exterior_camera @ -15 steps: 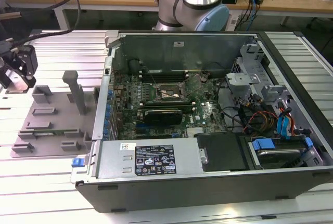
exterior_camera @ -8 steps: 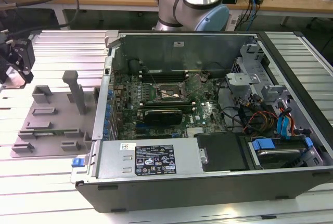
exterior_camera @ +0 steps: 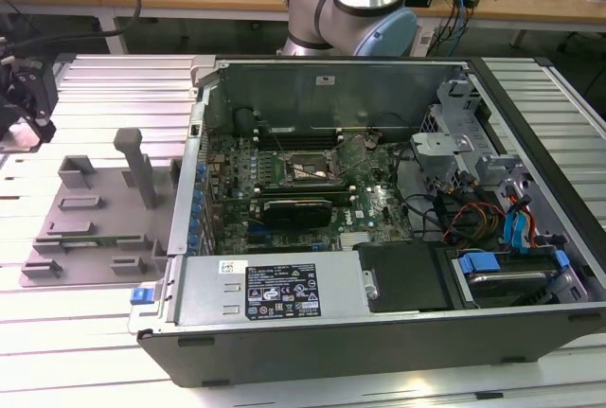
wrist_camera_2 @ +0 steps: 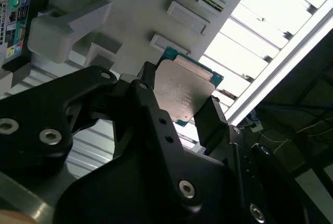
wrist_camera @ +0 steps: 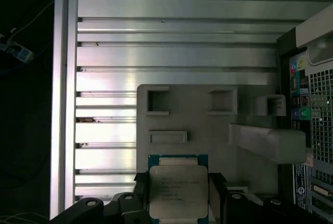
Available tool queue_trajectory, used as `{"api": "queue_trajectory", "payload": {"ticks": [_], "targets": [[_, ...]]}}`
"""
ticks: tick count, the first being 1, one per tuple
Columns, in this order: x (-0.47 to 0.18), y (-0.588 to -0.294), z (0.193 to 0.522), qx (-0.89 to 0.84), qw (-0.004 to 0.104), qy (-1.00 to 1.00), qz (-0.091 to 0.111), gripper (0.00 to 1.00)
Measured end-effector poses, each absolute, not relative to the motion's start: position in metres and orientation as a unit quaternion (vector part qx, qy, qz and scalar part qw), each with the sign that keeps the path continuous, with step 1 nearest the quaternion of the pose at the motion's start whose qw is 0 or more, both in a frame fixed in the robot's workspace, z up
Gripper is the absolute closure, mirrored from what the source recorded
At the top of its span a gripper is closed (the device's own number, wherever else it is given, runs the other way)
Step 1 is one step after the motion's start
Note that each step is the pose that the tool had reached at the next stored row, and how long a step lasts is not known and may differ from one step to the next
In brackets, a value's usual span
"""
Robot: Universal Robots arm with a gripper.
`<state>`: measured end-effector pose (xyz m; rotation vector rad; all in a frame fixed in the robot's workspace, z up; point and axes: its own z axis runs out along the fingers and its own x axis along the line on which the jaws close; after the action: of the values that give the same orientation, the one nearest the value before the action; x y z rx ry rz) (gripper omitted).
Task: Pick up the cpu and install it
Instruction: 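Pick up the cpu and move it towards the insertion slot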
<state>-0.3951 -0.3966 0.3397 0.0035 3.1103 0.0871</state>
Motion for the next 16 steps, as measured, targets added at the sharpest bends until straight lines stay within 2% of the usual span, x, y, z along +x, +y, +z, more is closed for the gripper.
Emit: {"api": "queue_trajectory", "payload": {"ticks": [16], "targets": [[-0.395,-0.396,0.378,0.001,0.018,0.999,0.028,0.45]]}}
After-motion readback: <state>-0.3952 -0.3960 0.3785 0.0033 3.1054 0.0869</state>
